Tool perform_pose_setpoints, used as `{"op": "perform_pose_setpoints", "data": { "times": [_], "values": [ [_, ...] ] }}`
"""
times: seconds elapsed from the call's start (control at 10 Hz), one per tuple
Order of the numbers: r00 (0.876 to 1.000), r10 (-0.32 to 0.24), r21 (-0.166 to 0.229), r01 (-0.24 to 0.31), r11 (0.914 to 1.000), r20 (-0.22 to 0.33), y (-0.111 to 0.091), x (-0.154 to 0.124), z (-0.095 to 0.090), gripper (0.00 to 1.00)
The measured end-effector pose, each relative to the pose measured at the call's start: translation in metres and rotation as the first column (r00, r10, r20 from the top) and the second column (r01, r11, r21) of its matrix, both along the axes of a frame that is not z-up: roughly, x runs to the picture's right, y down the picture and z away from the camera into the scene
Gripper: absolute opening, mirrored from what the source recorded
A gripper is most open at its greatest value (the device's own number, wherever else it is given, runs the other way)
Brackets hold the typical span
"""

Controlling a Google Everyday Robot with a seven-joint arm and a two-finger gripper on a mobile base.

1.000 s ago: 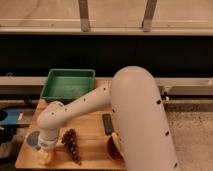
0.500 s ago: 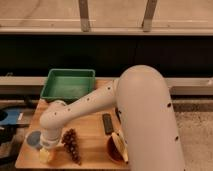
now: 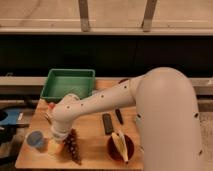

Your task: Place apple in plastic cup

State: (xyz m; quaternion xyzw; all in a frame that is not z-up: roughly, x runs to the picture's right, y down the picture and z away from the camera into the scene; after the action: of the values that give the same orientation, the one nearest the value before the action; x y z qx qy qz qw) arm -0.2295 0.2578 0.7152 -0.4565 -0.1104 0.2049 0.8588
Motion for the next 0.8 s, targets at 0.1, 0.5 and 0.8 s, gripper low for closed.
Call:
{"op": "perform_pose_setpoints", "data": {
  "times": [0.1,0.5,0.8],
  "values": [
    [1.0,0.007,0.015,-0.007,0.9999,-0.003,-0.012,0.005,0.001,0.0],
    [1.0,-0.014,0.061,0.013,0.9981,0.002,-0.047,0.001,0.003,0.0],
    [0.998,-0.047,0.095,0.044,0.9945,0.035,-0.068,-0.019,0.002,0.0]
  ]
}}
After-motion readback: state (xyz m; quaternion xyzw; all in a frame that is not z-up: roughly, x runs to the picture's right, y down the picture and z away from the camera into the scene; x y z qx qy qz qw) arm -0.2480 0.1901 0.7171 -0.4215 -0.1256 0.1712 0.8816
